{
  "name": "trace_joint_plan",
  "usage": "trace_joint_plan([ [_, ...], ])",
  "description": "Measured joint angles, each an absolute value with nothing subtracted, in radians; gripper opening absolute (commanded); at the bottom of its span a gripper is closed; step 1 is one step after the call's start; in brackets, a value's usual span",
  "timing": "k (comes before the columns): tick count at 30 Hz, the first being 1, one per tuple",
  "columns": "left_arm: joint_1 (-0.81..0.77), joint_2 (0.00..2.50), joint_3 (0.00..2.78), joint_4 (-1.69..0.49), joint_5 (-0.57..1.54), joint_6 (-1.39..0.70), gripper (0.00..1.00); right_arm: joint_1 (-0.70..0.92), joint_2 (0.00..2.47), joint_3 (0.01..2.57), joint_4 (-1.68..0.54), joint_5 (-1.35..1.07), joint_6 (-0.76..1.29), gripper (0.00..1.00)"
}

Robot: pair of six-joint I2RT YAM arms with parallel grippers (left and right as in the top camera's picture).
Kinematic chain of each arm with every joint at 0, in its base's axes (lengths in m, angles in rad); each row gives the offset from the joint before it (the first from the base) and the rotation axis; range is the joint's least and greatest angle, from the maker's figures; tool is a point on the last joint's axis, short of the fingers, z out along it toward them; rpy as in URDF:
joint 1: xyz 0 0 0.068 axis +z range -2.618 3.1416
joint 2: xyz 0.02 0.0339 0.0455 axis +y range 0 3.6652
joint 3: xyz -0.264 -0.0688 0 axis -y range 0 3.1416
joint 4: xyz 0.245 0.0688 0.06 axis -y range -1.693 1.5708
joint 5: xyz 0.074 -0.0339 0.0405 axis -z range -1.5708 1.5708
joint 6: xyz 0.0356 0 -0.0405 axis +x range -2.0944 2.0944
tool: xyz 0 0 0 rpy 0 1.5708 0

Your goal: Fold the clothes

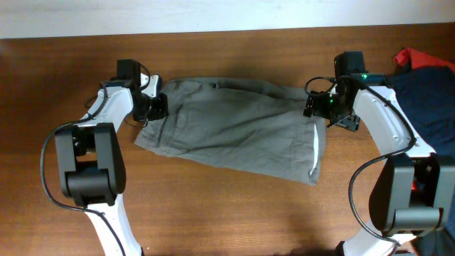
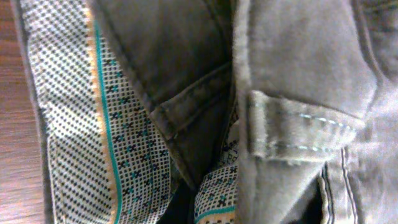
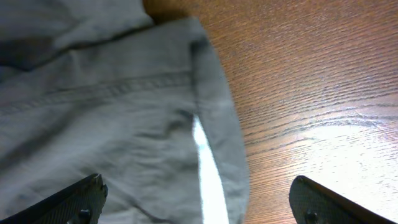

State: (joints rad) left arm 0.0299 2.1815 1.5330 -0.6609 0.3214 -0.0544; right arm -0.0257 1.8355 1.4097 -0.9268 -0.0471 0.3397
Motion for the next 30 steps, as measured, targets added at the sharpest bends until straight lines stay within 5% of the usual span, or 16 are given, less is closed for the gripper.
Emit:
trace_joint_plan([
  [12, 0.179, 2.173, 1.538, -0.658, 0.185, -0.312, 0.03, -0.026, 1.837, 1.409, -0.88, -0.103, 0.341, 0.99],
  [16, 0.218, 2.173, 1.539, -0.667, 0.178, -0.349, 0.34, -0.026, 1.851, 1.408, -0.823, -0.141, 0.34, 0.99],
  [21, 0.224, 2.167, 1.546, -0.673, 0.166, -0.337, 0.41, -0.025, 1.877, 1.407, -0.71, -0.224, 0.341, 0.99],
  [30, 0.218, 2.165, 1.554, -0.68, 0.167, -0.258, 0.73, 0.043, 1.908, 1.405, -0.54, -0.295, 0.34, 0.98],
])
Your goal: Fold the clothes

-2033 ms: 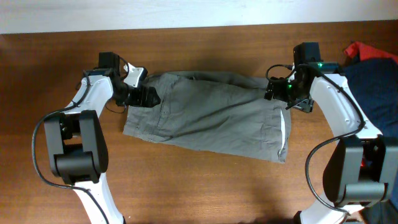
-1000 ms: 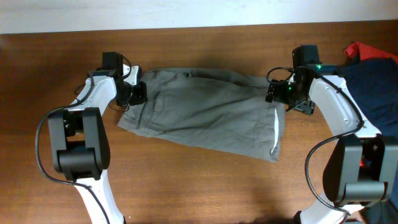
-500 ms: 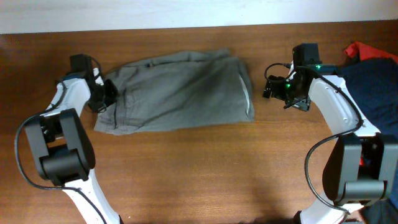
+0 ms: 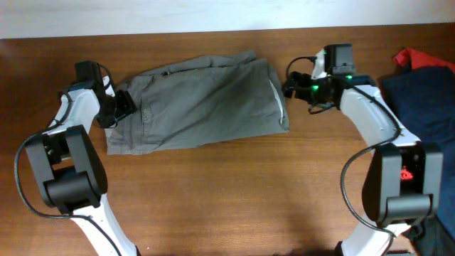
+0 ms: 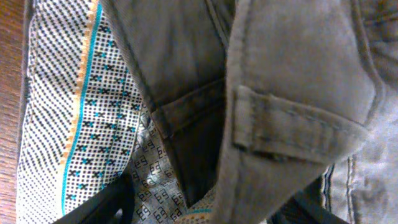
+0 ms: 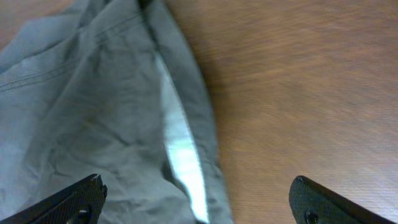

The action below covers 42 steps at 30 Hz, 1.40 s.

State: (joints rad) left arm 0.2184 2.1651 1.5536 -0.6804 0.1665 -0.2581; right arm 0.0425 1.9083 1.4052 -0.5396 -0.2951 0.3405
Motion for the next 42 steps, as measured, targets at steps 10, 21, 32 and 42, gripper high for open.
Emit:
trace_joint_plan([
  [10, 0.22, 2.189, 1.659, -0.899, 0.052, -0.213, 0.99, 0.082, 1.977, 1.405, -0.516, -0.268, 0.345, 0.99],
  [21, 0.216, 2.198, 1.855, -1.046, -0.086, -0.208, 0.99, 0.069, 1.978, 1.405, -0.524, -0.25, 0.373, 0.99],
  [32, 0.054, 2.198, 1.923, -1.043, 0.053, -0.2, 0.99, 0.072, 1.978, 1.405, -0.614, -0.29, 0.472, 0.99],
  [42, -0.043, 2.198, 1.924, -0.931, 0.079, -0.2, 0.99, 0.072, 1.995, 1.405, -0.556, -0.305, 0.378, 0.99],
])
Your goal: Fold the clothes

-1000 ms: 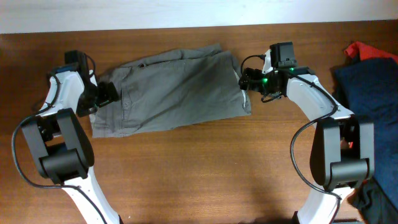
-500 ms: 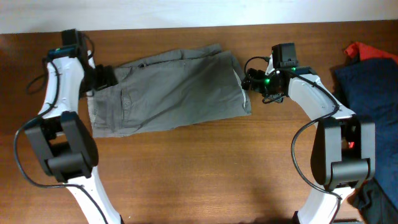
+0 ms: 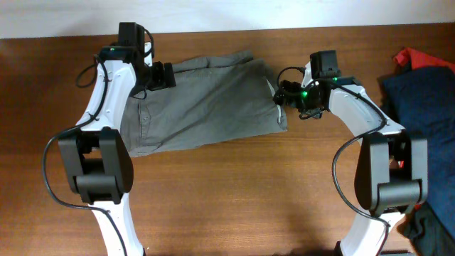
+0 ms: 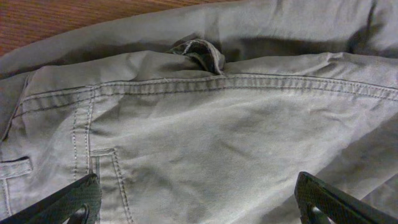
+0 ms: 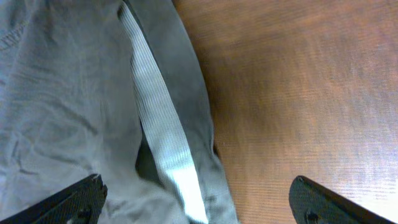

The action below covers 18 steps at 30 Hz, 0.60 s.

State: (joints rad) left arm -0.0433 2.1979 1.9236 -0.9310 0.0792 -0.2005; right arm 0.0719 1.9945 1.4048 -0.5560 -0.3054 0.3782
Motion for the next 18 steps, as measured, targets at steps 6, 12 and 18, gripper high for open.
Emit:
trace_joint_plan([
  [6, -0.044, 2.198, 1.924, -0.93, 0.079, -0.2, 0.99, 0.072, 2.038, 1.404, -0.464, -0.306, 0.285, 0.98],
  [12, -0.044, 2.198, 1.924, -0.93, 0.079, -0.2, 0.99, 0.066, 2.042, 1.404, -0.432, -0.307, 0.239, 0.99],
  [18, -0.044, 2.198, 1.924, -0.93, 0.079, -0.2, 0.99, 0.018, 2.048, 1.404, -0.404, -0.398, 0.208, 0.99],
])
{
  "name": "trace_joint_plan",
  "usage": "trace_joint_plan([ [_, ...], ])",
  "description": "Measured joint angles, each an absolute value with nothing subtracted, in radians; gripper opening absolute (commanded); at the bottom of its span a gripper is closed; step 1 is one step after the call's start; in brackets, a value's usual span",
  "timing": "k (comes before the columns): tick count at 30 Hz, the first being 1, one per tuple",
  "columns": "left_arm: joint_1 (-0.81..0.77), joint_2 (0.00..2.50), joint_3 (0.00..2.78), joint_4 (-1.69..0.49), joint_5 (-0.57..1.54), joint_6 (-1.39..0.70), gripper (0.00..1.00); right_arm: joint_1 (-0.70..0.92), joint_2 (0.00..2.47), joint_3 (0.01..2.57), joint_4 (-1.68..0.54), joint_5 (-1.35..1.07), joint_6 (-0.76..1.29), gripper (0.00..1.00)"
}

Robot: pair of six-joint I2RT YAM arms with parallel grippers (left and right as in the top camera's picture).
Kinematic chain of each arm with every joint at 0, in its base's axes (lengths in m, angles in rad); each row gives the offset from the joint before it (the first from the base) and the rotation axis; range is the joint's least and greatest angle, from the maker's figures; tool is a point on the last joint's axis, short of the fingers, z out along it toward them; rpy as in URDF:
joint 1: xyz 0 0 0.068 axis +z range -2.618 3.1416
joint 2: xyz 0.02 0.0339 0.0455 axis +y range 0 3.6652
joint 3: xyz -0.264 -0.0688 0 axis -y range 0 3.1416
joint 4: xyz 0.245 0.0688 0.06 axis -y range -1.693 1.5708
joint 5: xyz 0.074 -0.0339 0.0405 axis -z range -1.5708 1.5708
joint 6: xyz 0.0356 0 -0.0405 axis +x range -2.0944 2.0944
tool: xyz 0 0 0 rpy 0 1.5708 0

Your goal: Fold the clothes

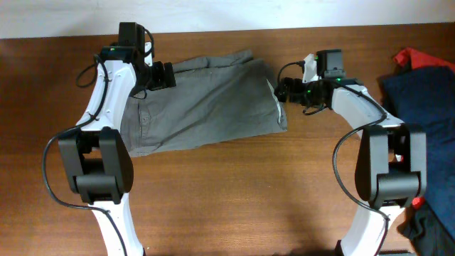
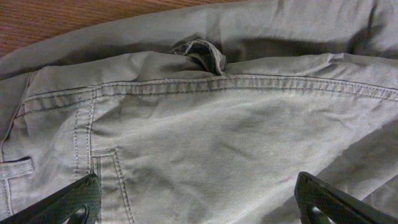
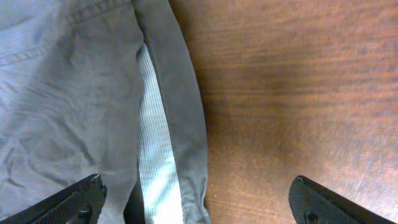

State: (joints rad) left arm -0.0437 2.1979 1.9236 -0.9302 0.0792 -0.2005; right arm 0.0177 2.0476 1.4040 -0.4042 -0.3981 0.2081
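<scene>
Grey shorts (image 1: 206,99) lie folded on the wooden table (image 1: 249,199), left of centre. My left gripper (image 1: 162,75) stands open over their upper left part. In the left wrist view its fingers straddle grey cloth (image 2: 205,137) below a seam and a crumpled belt loop (image 2: 200,53), holding nothing. My right gripper (image 1: 284,91) is open at the shorts' right edge. In the right wrist view, the hem with a white striped band (image 3: 155,162) lies between the fingers on the left and bare wood on the right.
A heap of dark blue clothes (image 1: 426,92) with a red piece (image 1: 412,55) lies at the table's right edge, just past my right arm. A white wall strip runs along the table's far edge.
My right gripper has shifted slightly away from the shorts' right edge; more bare wood shows in its view. The left gripper and the shorts have not moved.
The shorts first lay spread between both grippers, the patterned waistband filling the left wrist view. A second later they lay further left and more compact, the left gripper at their left edge. Then the left gripper stood open over the shorts' upper part, where it stays.
</scene>
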Motion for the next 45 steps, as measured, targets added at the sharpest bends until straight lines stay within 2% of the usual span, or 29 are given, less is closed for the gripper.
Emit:
trace_joint_plan([
  [34, -0.044, 2.198, 1.924, -0.93, 0.079, -0.2, 0.99, 0.021, 2.172, 1.416, -0.397, -0.824, 0.226, 1.0],
  [35, -0.044, 2.198, 1.924, -0.93, 0.079, -0.2, 0.99, 0.027, 2.173, 1.416, -0.399, -0.829, 0.23, 0.97],
  [38, -0.044, 2.198, 1.924, -0.93, 0.079, -0.2, 0.99, 0.056, 2.177, 1.417, -0.405, -0.828, 0.233, 0.69],
  [43, -0.044, 2.198, 1.924, -0.934, 0.079, -0.2, 0.99, 0.076, 2.197, 1.415, -0.417, -0.802, 0.281, 0.38],
  [44, -0.044, 2.198, 1.924, -0.936, 0.079, -0.2, 0.99, 0.074, 2.197, 1.415, -0.419, -0.791, 0.29, 0.25],
  [45, -0.044, 2.198, 1.924, -0.936, 0.079, -0.2, 0.99, 0.071, 2.199, 1.414, -0.42, -0.787, 0.297, 0.18],
])
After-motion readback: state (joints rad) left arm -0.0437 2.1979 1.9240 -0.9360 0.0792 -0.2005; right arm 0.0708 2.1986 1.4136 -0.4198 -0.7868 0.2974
